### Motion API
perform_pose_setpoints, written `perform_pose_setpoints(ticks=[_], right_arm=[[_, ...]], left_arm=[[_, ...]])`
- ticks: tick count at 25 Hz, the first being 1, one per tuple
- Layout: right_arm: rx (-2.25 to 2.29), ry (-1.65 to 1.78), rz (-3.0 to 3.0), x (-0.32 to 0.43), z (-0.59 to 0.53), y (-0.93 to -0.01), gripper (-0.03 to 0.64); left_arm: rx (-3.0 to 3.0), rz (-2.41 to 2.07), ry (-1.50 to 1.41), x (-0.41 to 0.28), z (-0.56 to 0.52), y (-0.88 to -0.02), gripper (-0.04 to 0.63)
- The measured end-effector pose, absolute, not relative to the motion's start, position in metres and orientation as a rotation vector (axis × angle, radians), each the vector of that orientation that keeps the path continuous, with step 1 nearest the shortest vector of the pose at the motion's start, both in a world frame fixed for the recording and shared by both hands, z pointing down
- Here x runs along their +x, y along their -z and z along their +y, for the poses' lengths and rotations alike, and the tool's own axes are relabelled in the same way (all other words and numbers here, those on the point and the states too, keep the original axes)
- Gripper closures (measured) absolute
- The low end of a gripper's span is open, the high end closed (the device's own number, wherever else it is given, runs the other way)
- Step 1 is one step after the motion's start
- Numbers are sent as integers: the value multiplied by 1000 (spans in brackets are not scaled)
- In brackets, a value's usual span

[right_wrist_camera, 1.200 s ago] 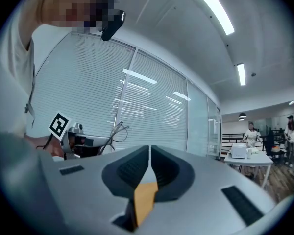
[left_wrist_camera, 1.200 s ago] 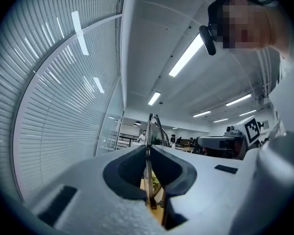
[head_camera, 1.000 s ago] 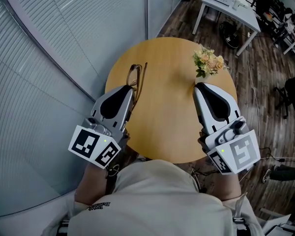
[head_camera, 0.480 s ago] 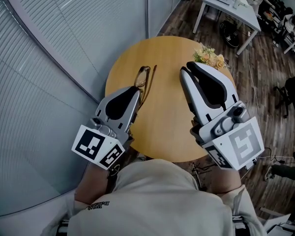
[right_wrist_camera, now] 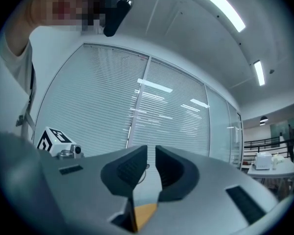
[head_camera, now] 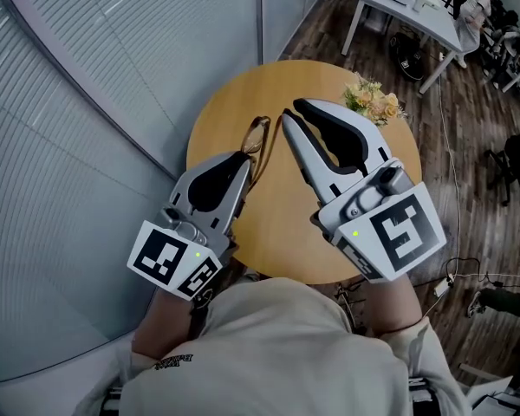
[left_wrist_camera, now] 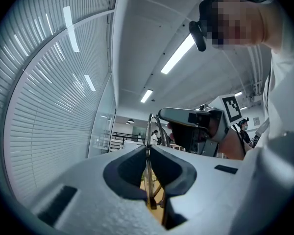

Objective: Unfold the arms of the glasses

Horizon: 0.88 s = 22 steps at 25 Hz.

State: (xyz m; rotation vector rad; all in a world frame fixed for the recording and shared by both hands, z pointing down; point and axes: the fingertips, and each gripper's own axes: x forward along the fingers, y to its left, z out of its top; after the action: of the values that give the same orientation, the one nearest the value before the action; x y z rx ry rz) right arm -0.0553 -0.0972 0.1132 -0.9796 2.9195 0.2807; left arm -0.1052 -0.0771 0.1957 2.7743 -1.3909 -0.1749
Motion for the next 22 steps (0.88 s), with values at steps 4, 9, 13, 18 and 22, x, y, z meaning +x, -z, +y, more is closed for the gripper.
perform_pose_setpoints(ticks=[4, 9, 13, 18, 22], right_arm=[[-969, -240, 2947, -63, -102, -123, 580], [-970, -226, 2979, -68, -101, -135, 580], [-985, -232, 2985, -63, -104, -139, 580], [-1020, -217, 2980, -52, -106, -136, 580], [-1035, -212, 2970, -48, -104, -141, 580]], left_arm=[[2789, -1378, 158, -104, -78, -195, 554], [2784, -1373, 145, -107, -77, -201, 554], [2768, -1380, 159, -108, -81, -203, 554], [2729, -1411, 220, -115, -89, -193, 554], [2716, -1460, 239, -126, -93, -190, 554]])
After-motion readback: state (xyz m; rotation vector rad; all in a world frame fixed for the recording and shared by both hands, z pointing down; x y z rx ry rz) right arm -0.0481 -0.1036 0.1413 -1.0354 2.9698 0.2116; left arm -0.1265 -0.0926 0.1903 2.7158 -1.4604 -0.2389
